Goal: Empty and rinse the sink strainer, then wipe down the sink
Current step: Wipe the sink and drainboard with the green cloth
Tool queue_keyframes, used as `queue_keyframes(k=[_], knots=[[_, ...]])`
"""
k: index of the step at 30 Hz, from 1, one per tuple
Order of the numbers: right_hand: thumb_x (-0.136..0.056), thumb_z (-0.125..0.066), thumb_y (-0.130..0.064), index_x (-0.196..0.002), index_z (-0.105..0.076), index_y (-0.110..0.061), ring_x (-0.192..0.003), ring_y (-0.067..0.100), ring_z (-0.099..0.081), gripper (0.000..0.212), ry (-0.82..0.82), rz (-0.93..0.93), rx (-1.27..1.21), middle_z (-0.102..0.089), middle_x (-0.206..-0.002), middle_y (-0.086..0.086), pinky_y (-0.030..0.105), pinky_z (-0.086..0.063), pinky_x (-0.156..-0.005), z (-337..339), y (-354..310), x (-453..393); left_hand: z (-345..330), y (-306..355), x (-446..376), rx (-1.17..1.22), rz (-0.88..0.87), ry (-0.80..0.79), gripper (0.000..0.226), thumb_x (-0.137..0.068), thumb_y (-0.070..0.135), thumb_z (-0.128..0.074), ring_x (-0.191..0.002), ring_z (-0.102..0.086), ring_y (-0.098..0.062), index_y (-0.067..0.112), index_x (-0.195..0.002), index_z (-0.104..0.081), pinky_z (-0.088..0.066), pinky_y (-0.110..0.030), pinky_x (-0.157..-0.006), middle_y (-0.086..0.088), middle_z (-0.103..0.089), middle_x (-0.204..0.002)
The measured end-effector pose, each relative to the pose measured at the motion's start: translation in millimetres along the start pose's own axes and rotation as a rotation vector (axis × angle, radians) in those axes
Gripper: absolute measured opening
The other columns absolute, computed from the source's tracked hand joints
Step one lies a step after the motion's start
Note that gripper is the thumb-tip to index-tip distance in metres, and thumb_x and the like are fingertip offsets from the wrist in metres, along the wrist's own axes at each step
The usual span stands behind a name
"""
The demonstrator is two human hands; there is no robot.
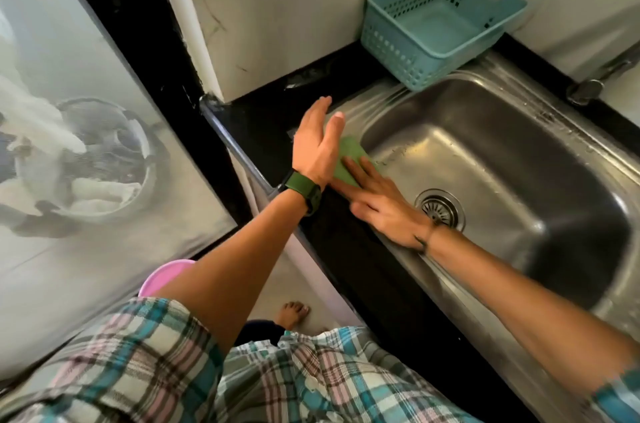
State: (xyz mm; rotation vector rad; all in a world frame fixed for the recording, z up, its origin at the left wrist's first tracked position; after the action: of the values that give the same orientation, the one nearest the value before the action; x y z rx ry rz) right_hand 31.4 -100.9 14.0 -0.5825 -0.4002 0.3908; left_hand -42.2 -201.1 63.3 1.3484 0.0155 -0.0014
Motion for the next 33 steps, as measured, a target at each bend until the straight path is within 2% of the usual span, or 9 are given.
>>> queue_keyframes(k=[8,11,13,15,18,21,27,30,33], knots=[[-0.098,-0.029,-0.039,-0.146,-0.005,-0.035,-0.144,0.016,0.015,0.054,0.092,-0.130,0.085,0.005,-0.158,-0.008,0.059,0.000,-0.114,9,-9,-55,-4,0,0,-0.163,-0.049,0.010,0.041,-0.095,0.020,-0.040,-0.139,-0.026,-0.022,0.007,-0.134,-0.041,-0.013,-0.042,-0.117,-0.012,-0.031,-0.149],[-0.099,-0.032,-0.027,-0.146,-0.013,-0.028,-0.145,0.021,0.006,0.051,0.084,-0.100,0.056,-0.004,-0.158,-0.002,0.050,-0.006,-0.118,6,-14,-26,-8,1,3,-0.214,-0.054,-0.016,0.042,-0.095,0.022,-0.040,-0.139,-0.026,-0.023,0.006,-0.134,-0.042,-0.015,-0.041,-0.117,-0.011,-0.032,-0.148],[-0.099,-0.033,-0.020,-0.146,-0.013,-0.025,-0.145,0.020,0.004,0.051,0.084,-0.080,-0.002,-0.006,-0.158,0.001,0.032,0.003,-0.118,1,-10,18,-10,0,3,-0.236,-0.053,-0.038,0.042,-0.095,0.023,-0.041,-0.139,-0.025,-0.025,0.007,-0.134,-0.042,-0.015,-0.041,-0.116,-0.011,-0.032,-0.148],[-0.100,-0.033,-0.024,-0.143,-0.010,-0.034,-0.144,0.011,0.006,0.050,0.074,-0.114,-0.059,-0.003,-0.157,-0.006,0.024,0.005,-0.116,-8,3,74,-13,-1,3,-0.272,-0.066,-0.073,0.043,-0.096,0.024,-0.040,-0.140,-0.023,-0.026,0.008,-0.135,-0.040,-0.014,-0.040,-0.117,-0.011,-0.031,-0.149],[-0.096,-0.026,-0.038,-0.134,-0.005,-0.054,-0.141,-0.003,0.010,0.046,0.010,-0.183,-0.061,0.003,-0.152,-0.025,0.035,-0.001,-0.120,-25,24,154,-14,-1,5,-0.279,-0.084,-0.092,0.043,-0.096,0.025,-0.038,-0.140,-0.023,-0.024,0.009,-0.136,-0.039,-0.015,-0.037,-0.117,-0.010,-0.031,-0.149],[-0.090,-0.025,-0.039,-0.133,-0.009,-0.054,-0.139,-0.009,0.010,0.049,-0.011,-0.184,-0.069,0.001,-0.149,-0.031,0.038,-0.002,-0.120,-26,34,185,-15,2,5,-0.258,-0.105,-0.095,0.042,-0.096,0.023,-0.039,-0.138,-0.027,-0.021,0.008,-0.136,-0.039,-0.016,-0.026,-0.112,-0.010,-0.034,-0.147],[-0.091,-0.025,-0.043,-0.131,-0.006,-0.059,-0.139,-0.004,0.013,0.047,-0.050,-0.167,-0.111,0.009,-0.146,-0.033,0.027,0.000,-0.117,-21,26,129,-20,2,2,-0.219,-0.119,-0.129,0.042,-0.096,0.023,-0.039,-0.134,-0.033,-0.019,0.009,-0.135,-0.040,-0.019,-0.012,-0.101,-0.010,-0.039,-0.144],[-0.098,-0.029,-0.031,-0.137,-0.009,-0.046,-0.137,0.000,0.014,0.047,0.036,-0.072,-0.146,0.006,-0.147,-0.022,0.013,0.013,-0.112,-8,8,66,-26,5,3,-0.257,-0.147,-0.181,0.046,-0.094,0.029,-0.038,-0.134,-0.034,-0.022,0.007,-0.135,-0.041,-0.021,-0.016,-0.103,-0.012,-0.040,-0.143],[-0.098,-0.027,-0.038,-0.144,-0.008,-0.042,-0.142,0.018,0.017,0.049,0.087,-0.134,-0.106,0.007,-0.157,-0.009,0.036,0.006,-0.118,-1,7,-5,-27,7,7,-0.240,-0.156,-0.207,0.058,-0.085,0.037,-0.033,-0.135,-0.033,-0.022,0.008,-0.134,-0.041,-0.021,-0.029,-0.113,-0.012,-0.039,-0.144]])
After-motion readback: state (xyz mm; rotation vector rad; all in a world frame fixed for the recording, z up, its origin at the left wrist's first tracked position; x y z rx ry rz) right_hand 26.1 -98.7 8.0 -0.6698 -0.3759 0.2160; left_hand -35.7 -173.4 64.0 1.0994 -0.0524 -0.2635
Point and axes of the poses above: each hand's wrist, its own x-axis away from the middle knuckle, its own z-axis out of the back of the hand, y = z × x, the point moved 9 cm from there along -x, towards the middle knuckle
